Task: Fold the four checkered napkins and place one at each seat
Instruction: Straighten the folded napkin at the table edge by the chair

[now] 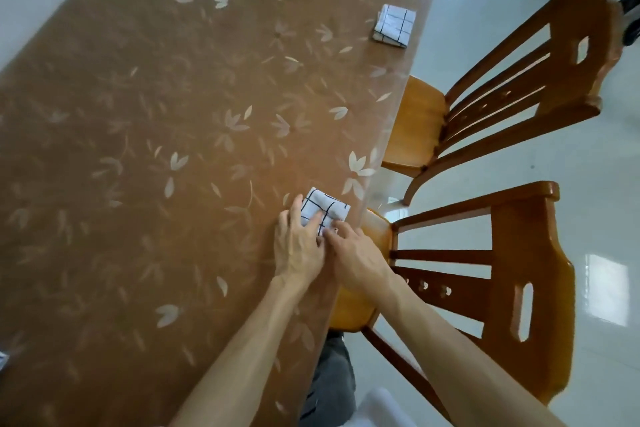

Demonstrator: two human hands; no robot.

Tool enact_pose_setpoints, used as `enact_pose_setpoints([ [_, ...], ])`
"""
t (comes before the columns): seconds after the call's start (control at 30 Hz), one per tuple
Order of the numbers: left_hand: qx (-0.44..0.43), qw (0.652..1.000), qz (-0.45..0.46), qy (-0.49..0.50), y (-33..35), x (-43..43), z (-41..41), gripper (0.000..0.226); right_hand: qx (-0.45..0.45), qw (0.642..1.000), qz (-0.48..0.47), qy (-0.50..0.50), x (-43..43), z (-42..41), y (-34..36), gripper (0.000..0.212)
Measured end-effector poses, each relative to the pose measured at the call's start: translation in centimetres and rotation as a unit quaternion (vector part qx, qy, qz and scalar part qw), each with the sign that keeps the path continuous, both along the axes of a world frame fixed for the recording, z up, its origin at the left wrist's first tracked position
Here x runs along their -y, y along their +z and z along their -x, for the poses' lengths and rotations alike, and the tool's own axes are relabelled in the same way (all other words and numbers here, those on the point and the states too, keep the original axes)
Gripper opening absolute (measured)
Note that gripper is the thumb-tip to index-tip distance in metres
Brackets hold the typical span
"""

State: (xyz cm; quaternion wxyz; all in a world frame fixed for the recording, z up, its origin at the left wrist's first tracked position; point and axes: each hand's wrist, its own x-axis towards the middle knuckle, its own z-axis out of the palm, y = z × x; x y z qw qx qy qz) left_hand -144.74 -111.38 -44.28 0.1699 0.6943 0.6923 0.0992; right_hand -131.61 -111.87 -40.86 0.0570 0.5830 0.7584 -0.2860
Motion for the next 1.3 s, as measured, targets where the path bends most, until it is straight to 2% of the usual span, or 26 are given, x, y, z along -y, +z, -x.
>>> enact_pose_setpoints([
  [0.07,-0.006,1.0,-0.004,-0.011,0.3,0.4,0.5,0.042,0.011,1.0,0.009,0.017,0.0,-0.2,0.2,0.041],
  [0.2,0.036,0.999,0.029,0.02,0.7,2.6,2.1,0.037,0.016,0.999,0.03,0.023,2.1,0.0,0.2,0.045],
  [0.33,0.039,0.998,0.032,0.023,0.9,3.2,2.4,0.019,0.002,0.998,0.058,-0.003,4.4,0.6,0.5,0.045],
  [0.47,0.013,1.0,0.001,-0.001,0.5,3.0,2.8,0.038,-0.014,0.999,-0.018,-0.049,3.2,0.4,1.5,0.041],
  [0.53,-0.025,0.998,-0.03,-0.055,-0.1,2.9,2.8,0.049,-0.012,0.999,-0.032,-0.023,2.2,0.4,1.6,0.043],
  [0.63,-0.059,0.989,-0.024,-0.132,-1.2,3.2,2.7,0.067,0.04,0.999,0.0,0.028,1.8,0.1,1.2,0.052],
  [0.77,-0.067,0.986,-0.029,-0.148,-1.7,2.6,2.8,0.076,0.086,0.994,0.063,0.029,2.0,-0.5,0.9,0.065],
  [0.87,-0.065,0.987,-0.024,-0.144,-1.7,2.2,2.8,0.078,0.084,0.994,0.055,0.035,2.0,-0.4,0.7,0.068],
  [1.0,-0.028,0.991,-0.022,-0.129,-1.0,2.8,2.6,0.063,0.047,0.998,0.046,0.012,2.1,-0.8,1.0,0.065],
  [1.17,-0.003,0.996,-0.066,-0.061,1.4,2.9,1.2,0.036,-0.038,0.999,-0.01,-0.029,2.5,-3.0,2.0,0.04],
  [1.23,-0.001,0.997,-0.069,-0.047,2.3,3.0,0.0,0.028,-0.035,0.999,0.007,-0.04,2.5,-4.4,2.0,0.036],
  [1.3,-0.007,0.998,-0.022,-0.063,3.3,3.0,-1.5,0.019,-0.013,0.999,0.038,-0.036,2.5,-6.2,2.2,0.032],
])
